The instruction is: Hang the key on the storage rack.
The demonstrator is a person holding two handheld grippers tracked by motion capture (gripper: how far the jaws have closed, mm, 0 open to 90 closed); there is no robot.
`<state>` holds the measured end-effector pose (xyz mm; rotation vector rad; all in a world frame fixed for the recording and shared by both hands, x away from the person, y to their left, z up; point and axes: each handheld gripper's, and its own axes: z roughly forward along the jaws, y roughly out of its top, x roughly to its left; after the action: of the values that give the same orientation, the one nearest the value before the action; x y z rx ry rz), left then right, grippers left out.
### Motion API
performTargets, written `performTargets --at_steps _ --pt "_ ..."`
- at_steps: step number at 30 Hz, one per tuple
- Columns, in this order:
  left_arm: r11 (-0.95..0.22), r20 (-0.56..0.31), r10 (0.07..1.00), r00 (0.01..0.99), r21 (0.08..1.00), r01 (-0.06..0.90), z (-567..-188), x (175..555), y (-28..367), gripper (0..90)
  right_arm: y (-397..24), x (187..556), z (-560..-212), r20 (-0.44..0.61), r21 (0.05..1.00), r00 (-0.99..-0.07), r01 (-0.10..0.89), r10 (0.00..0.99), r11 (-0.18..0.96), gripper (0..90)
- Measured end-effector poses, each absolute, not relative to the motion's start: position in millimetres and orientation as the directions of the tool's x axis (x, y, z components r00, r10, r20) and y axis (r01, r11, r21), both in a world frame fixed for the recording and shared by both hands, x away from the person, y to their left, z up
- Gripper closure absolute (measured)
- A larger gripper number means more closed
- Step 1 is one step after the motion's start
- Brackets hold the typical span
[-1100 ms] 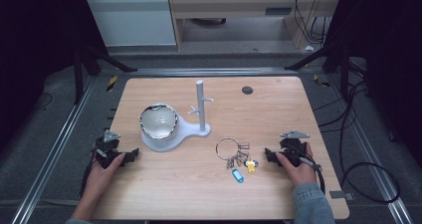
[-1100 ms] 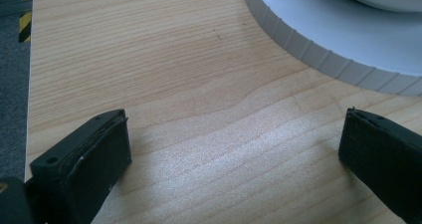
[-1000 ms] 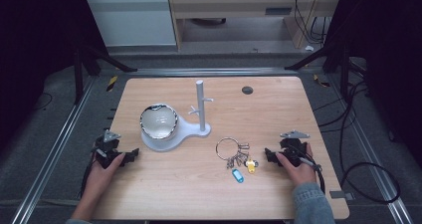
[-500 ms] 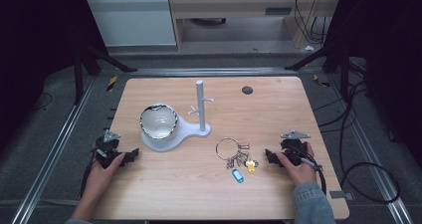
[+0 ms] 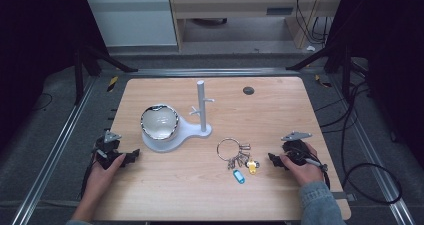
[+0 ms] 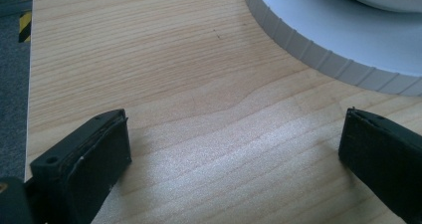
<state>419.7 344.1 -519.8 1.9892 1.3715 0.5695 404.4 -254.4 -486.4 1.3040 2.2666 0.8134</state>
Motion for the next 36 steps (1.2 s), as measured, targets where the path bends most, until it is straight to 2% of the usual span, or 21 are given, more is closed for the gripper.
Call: performTargets --at_steps 3,18,22,36 --pt "-0.244 -0.009 0.933 0.359 0.718 0.652 -519.8 419.7 344.0 0.0 -251.7 403.7 -474.2 -0.121 0.631 -0.528 0.613 0.840 0.476 19.0" --pt "-0.246 -0.008 0.933 0.360 0.717 0.653 -519.7 419.7 344.2 0.0 -233.7 423.4 -429.2 -0.173 0.490 -0.639 0.604 0.749 0.629 21.1" --pt "-0.245 -0.009 0.933 0.360 0.718 0.652 -519.8 419.7 344.2 0.0 -230.6 427.0 -420.6 -0.166 0.470 -0.654 0.606 0.738 0.642 21.2" --pt "-0.246 -0.008 0.933 0.361 0.718 0.652 -519.8 419.7 344.2 0.0 -205.3 437.1 -396.3 -0.180 0.403 -0.713 0.576 0.678 0.712 30.9"
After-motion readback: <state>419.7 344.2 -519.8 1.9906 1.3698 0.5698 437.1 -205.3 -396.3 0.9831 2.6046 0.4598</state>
